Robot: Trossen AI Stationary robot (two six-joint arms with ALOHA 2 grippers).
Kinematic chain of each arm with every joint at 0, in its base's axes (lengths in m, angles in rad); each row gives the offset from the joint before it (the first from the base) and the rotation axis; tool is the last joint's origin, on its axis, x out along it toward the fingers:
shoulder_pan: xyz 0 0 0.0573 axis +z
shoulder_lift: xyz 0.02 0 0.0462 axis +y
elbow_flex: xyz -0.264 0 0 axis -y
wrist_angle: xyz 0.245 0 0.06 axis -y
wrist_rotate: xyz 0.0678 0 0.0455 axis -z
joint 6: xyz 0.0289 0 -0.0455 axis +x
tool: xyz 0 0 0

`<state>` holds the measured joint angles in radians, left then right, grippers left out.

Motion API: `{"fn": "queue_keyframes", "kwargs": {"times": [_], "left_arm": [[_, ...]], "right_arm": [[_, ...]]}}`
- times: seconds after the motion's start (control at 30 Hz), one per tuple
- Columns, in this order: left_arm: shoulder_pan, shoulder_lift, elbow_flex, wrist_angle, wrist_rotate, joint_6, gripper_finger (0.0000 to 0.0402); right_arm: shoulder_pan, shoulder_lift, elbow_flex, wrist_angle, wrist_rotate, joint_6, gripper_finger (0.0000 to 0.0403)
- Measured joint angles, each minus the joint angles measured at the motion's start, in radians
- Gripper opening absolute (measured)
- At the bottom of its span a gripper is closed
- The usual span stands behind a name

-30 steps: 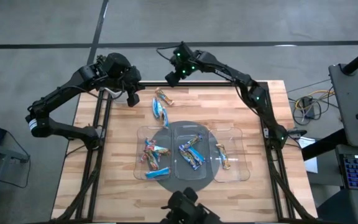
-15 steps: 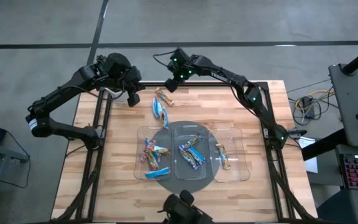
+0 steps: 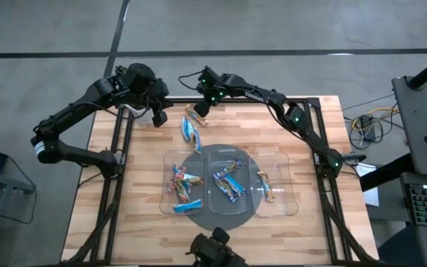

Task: Pick and place Granola Bars by type
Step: Put the yellow granola bar into the right transparent bin

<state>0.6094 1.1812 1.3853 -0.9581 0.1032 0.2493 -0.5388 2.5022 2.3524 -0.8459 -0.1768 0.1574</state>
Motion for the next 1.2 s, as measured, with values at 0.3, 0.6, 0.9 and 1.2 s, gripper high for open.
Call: {"fn": "queue_keyframes", "kwargs": {"times": [0.3, 0.6, 0.9, 1.2], "left_arm": [[0.000, 0.000, 0.000, 0.001, 0.000, 0.000, 0.0000], [0.000, 0.000, -0.001, 0.001, 0.000, 0.008, 0.0000], [0.001, 0.003, -0.054, 0.026, 0.000, 0.003, 0.0000], [0.001, 0.004, -0.082, 0.046, 0.000, -0.011, 0.0000]], "right_arm": [[0.015, 0.037, 0.000, 0.008, -0.022, -0.023, 0.0275], [0.026, 0.064, 0.000, 0.004, -0.042, -0.031, 0.0272], [0.031, 0.096, 0.000, -0.030, -0.090, -0.029, 0.0270], [0.035, 0.101, 0.000, -0.025, -0.108, -0.009, 0.0269]]}}
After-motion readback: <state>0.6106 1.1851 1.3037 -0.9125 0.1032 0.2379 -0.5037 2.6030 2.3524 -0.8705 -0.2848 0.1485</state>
